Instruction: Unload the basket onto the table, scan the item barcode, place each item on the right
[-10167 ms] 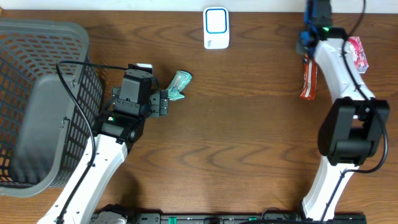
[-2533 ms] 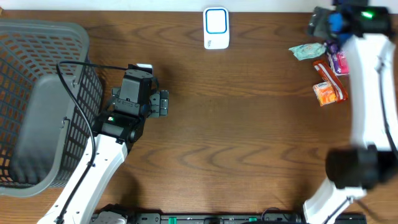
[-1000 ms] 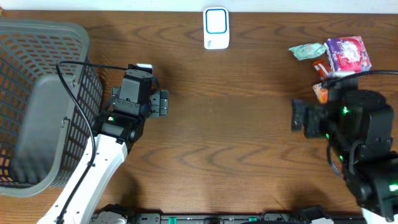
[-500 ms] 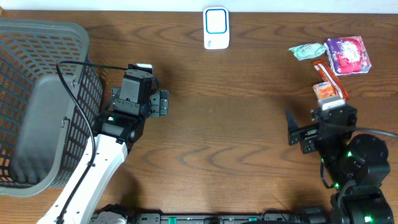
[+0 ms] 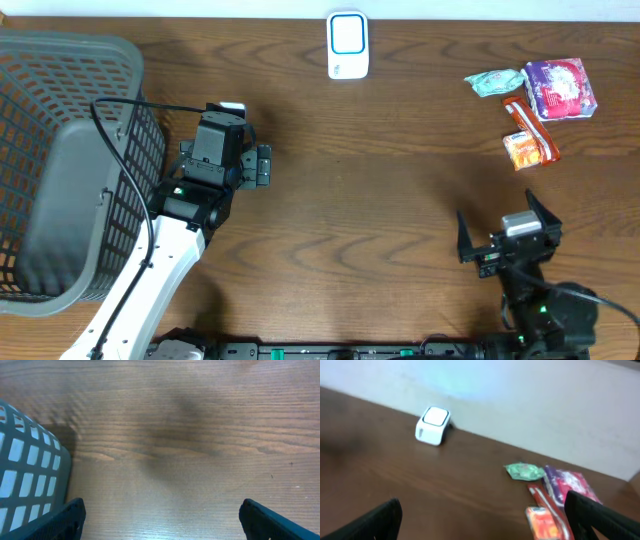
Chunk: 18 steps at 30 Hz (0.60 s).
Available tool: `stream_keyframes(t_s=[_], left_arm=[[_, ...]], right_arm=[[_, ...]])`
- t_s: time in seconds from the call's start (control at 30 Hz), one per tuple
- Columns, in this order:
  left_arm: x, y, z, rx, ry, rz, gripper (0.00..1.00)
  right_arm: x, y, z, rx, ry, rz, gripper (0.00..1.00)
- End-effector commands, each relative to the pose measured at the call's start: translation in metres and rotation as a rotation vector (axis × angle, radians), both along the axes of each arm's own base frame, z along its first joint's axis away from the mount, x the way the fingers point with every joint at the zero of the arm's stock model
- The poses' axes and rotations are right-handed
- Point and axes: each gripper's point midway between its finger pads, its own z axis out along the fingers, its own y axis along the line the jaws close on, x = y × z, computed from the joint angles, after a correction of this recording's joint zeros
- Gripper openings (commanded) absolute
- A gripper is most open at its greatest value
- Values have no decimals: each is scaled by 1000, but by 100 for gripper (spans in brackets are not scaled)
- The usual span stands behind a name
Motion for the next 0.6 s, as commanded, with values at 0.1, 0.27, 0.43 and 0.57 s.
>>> stream_keyframes(t_s=[0.1,0.27,0.43,0.57], left_arm=[[0,1,0,-4,1,11,98],[0,1,0,-4,1,11,97],[0,1,0,-4,1,11,98],[0,1,0,-4,1,11,98]], right_arm=[[8,-6,-57,256,40,-62,99],[17,-15,-71,319,3,-119,99],[18,-18,-76,284,-1,-134,97],[19,-21,-77,279,0,-146,94]])
